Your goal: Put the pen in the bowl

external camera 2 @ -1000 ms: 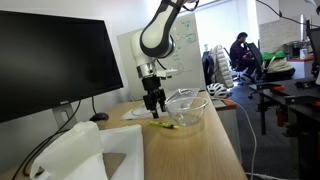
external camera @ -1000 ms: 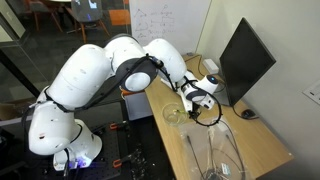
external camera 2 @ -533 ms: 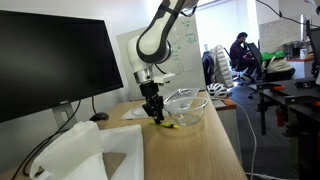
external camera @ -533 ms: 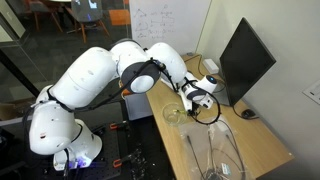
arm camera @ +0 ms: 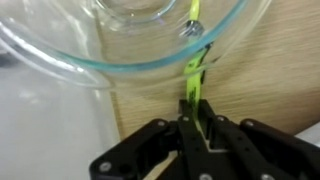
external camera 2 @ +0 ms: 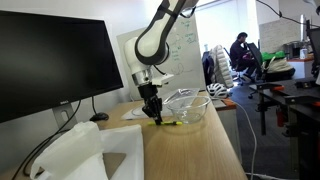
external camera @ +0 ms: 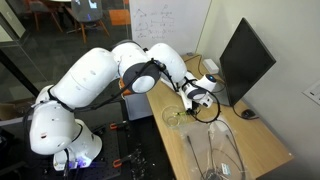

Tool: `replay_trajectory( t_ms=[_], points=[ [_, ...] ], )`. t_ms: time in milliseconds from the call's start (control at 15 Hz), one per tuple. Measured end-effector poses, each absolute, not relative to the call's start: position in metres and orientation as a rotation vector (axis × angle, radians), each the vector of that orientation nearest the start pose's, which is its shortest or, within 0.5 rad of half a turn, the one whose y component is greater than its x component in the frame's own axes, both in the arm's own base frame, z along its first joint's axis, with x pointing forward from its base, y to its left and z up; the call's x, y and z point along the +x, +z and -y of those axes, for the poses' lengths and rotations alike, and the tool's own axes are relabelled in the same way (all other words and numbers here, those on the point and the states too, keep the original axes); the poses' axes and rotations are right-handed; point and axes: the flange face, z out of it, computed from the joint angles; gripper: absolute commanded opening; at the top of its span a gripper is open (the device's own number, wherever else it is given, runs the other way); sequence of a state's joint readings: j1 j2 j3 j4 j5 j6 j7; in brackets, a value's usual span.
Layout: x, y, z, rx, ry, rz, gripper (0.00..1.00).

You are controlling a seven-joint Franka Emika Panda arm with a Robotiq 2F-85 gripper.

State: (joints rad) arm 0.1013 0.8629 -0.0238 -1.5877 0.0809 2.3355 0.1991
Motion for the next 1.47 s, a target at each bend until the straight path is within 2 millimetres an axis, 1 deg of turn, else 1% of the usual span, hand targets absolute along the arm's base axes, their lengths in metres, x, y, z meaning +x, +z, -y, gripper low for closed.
replay_trajectory(
  t_ms=[200,333,600,800,1067,1200,1267,1467],
  points=[
    [0.676,0.117,-0.055,-3.104,0.18,-0.275,0.04],
    [0.683,0.126,-0.054,-3.103,0.141,-0.296,0.04],
    [0.704,0.157,-0.047,-3.093,0.022,-0.4,0.04],
    [0.71,0.182,-0.033,-3.092,-0.034,-0.448,0.04],
    [0.716,0.222,-0.014,-3.078,-0.119,-0.519,0.04],
    [0.716,0.237,-0.009,-3.073,-0.145,-0.529,0.04],
    [0.713,0.241,-0.008,-3.073,-0.141,-0.532,0.04],
    [0.695,0.241,-0.003,-3.08,-0.061,-0.538,0.04]
  ],
)
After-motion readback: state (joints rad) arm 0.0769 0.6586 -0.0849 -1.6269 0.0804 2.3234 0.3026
